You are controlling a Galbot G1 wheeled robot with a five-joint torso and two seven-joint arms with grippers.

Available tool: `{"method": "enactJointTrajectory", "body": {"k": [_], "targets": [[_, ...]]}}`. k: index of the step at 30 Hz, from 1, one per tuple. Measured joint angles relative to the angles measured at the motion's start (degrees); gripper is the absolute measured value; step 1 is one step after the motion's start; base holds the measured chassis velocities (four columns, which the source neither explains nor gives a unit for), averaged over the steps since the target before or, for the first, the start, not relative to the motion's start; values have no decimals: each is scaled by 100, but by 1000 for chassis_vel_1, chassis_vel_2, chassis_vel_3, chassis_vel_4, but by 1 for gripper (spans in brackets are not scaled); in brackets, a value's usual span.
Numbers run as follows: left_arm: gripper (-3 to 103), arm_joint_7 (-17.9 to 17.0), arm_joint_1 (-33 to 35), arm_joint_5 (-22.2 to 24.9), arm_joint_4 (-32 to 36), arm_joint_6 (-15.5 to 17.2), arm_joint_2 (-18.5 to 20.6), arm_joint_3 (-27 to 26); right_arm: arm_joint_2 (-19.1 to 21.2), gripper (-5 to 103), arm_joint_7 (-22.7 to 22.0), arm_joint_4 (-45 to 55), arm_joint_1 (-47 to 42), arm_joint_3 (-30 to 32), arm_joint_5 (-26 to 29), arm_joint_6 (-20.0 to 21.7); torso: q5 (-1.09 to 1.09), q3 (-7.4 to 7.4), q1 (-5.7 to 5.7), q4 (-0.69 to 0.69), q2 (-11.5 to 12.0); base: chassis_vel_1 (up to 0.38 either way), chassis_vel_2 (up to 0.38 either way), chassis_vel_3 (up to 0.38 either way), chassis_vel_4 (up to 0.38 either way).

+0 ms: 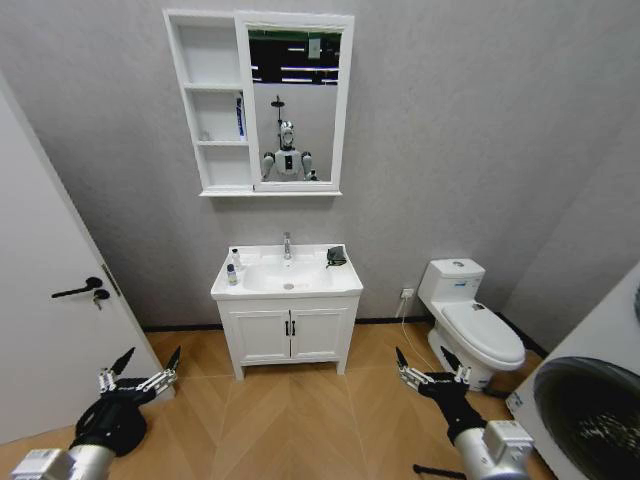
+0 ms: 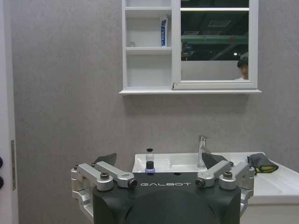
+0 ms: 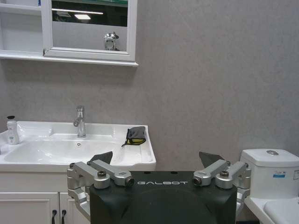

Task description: Move facial cleanser and shampoo from washbasin to cabinet, then wipe washbasin with towel.

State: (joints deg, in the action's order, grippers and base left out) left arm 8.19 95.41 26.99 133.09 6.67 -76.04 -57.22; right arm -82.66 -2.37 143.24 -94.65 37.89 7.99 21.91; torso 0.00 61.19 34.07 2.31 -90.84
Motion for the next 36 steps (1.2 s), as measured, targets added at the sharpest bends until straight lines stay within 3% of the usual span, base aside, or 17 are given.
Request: {"method": "enactJointTrajectory", "body": {"k": [24,30,36], "targets": [[100,-70,-12,-35,70,0,-130,37,6,100,-26,0,-8,-47,-83,-123,0,2,7,-2,2,-281,276,269,-269],[100,-169,-27,-242,67,-105,-260,236,-2,100,-52,0,-41,-49,-91,-122,-1,1,2,2,1,-56,54,23,-19],[100,-262,15,-847,-103,-485,-534,650,-2,100,-116,0,-59,-24,-81,-128,1,-2,-8,-3,-3,66,-46,-41,51]]}}
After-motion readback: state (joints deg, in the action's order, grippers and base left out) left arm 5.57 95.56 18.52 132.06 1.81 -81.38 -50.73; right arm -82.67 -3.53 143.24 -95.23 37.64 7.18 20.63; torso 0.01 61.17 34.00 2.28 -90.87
